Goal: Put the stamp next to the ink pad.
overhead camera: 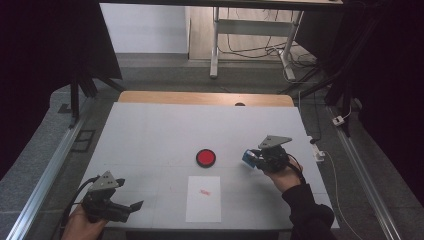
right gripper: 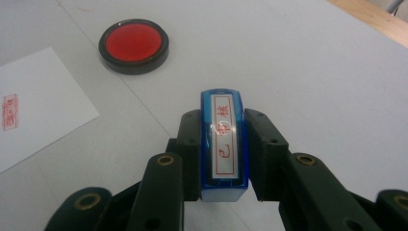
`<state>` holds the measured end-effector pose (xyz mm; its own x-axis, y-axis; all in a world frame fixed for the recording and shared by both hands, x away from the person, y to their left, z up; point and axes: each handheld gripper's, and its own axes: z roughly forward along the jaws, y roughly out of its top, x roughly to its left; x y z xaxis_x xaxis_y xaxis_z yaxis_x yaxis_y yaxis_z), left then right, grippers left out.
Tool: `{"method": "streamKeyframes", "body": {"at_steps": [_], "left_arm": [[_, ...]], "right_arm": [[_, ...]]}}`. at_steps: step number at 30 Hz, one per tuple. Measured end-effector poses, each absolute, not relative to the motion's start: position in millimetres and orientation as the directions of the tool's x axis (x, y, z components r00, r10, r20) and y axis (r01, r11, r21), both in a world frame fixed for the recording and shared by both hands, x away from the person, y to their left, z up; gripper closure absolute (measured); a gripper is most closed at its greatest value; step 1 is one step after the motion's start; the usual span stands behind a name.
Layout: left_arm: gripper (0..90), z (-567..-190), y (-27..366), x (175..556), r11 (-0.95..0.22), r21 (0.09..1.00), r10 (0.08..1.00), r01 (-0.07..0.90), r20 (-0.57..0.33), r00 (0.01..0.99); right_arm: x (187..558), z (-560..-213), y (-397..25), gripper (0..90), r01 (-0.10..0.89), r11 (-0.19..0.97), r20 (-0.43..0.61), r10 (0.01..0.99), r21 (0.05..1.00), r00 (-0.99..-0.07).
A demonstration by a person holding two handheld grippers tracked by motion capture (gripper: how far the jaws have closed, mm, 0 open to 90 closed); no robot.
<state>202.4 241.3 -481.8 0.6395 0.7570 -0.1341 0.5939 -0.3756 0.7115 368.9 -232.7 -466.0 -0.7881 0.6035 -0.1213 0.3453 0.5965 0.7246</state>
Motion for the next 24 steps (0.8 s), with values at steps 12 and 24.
{"method": "streamKeyframes", "body": {"at_steps": [12, 24], "left_arm": [[1.9, -482.0, 241.0, 202.7, -0.378, 0.709, 0.757, 0.596, -0.135, 0.64], [2.0, -482.0, 241.0, 202.9, -0.38, 0.707, 0.756, 0.596, -0.135, 0.641]], "right_arm": [[373.2, -477.9, -230.7, 69.6, 0.367, 0.631, -0.118, 0.591, 0.684, -0.798], [374.7, -481.6, -232.1, 63.6, 0.387, 0.619, -0.097, 0.602, 0.684, -0.792]]}}
